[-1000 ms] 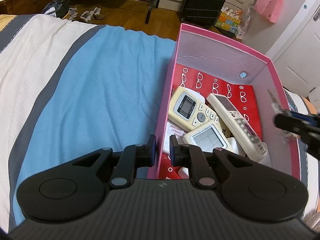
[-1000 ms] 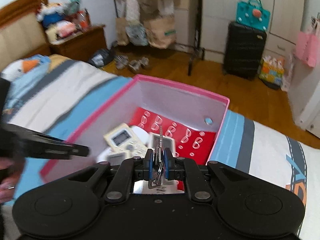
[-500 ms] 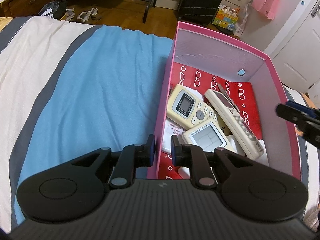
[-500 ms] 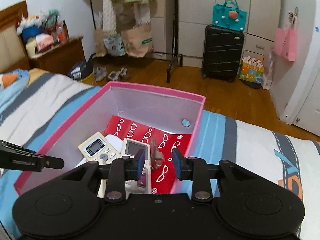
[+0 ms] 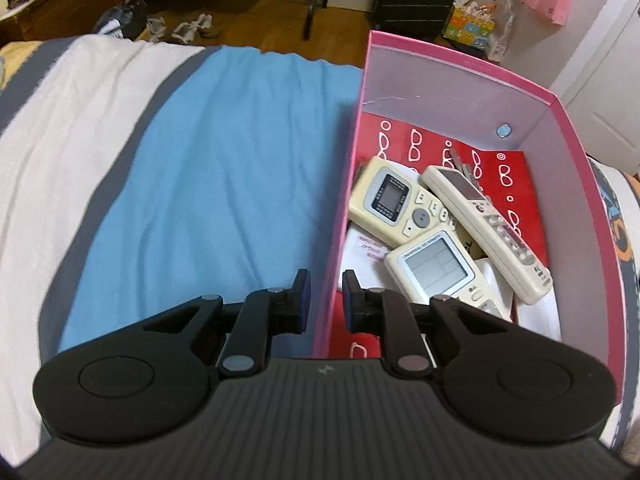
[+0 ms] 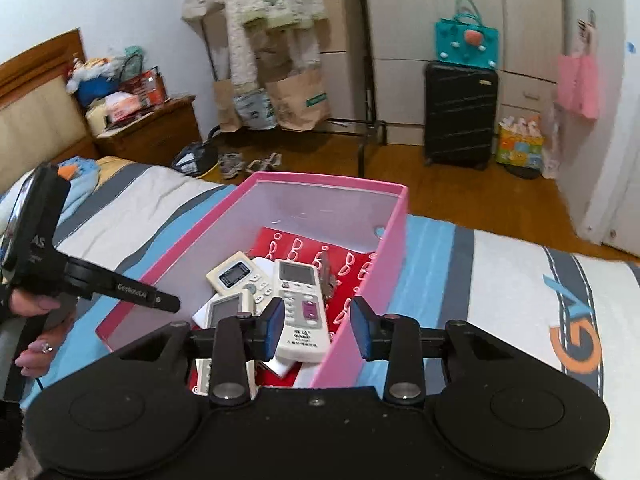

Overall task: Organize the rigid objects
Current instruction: 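Lower the pink box onto the bed with the left gripper and release it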

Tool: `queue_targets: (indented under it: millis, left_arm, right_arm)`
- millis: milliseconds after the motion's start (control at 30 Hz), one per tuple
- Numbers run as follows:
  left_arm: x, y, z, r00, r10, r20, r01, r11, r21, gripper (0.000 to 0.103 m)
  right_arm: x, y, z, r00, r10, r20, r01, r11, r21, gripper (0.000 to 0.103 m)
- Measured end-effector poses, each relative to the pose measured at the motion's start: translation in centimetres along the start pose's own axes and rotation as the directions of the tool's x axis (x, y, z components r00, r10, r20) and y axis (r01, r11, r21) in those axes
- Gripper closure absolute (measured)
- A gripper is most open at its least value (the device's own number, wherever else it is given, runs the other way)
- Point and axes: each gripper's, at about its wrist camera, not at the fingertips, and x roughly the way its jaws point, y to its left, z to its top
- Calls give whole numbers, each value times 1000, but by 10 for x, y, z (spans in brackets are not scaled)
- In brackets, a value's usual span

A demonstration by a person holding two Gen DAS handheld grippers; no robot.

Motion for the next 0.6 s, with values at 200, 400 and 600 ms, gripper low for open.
queue_targets:
  millis: [200,400,600]
  left_arm:
    - [-56,-9,-1,997,-21,80,21,1000,4,70]
    - [-115,-36,-27,986,-21,164,6,996,89,56]
    - [-156,-69,-54,976,-56,209,24,988,153,44]
  right_arm:
    - [-43,-4,-15,994,-67,90,67,998,7,62]
    - [-95,-23,-21,978,-152,145,139,986,96,51]
    - [-139,-29,-26,970,-163,178,144,983,114,49]
